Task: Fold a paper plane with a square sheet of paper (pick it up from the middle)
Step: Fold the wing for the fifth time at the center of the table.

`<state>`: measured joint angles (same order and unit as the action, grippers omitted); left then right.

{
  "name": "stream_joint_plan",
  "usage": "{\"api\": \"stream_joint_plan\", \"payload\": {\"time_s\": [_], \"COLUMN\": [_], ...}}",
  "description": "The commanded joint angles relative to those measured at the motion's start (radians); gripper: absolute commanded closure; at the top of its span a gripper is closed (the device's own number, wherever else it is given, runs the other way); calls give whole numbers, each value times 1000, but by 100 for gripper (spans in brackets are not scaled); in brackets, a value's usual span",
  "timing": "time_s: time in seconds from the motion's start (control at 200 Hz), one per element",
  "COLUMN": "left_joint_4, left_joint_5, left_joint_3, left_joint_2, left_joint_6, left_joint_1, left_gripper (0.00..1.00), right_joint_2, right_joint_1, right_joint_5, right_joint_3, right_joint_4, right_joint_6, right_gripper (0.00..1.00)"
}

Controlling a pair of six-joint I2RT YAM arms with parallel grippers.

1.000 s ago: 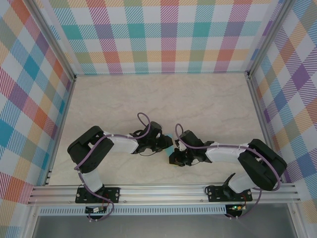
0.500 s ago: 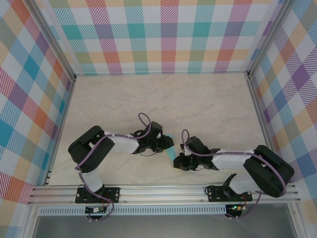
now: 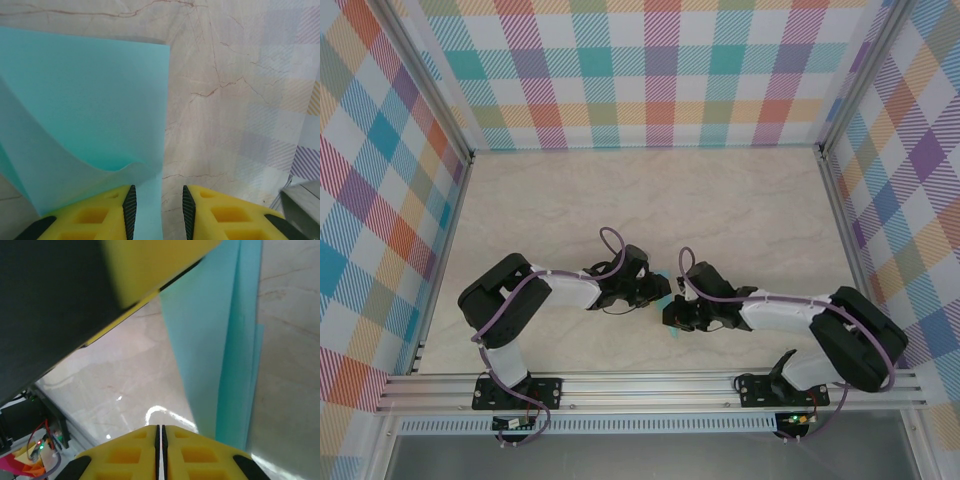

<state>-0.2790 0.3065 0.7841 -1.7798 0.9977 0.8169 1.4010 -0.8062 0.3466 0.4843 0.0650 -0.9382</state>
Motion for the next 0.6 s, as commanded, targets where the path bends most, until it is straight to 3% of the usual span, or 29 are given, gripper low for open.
{"api": "stream_joint_plan", "payload": {"time_s": [0.0,0.245,0.42,0.595], "left_joint_4": [72,75,76,97], "left_joint_5": [-20,-17,-18,-30], "left_joint_3": [4,7,4,15], "left_joint_2": [-36,-33,-17,12], "left_joint_6": [-13,-13,-16,-41], "left_joint_1": [-1,0,1,0], "left_gripper": [67,67,66,64], "right_joint_2": [43,53,91,144], "right_joint_1": [2,12,27,27], "right_joint_5": [-23,-17,-61,-62], "right_joint_3": [50,42,54,-10], "right_joint_4": [28,37,-60,-68], "right_joint_6": [12,29,64,54], "right_gripper": [88,88,88,96]}}
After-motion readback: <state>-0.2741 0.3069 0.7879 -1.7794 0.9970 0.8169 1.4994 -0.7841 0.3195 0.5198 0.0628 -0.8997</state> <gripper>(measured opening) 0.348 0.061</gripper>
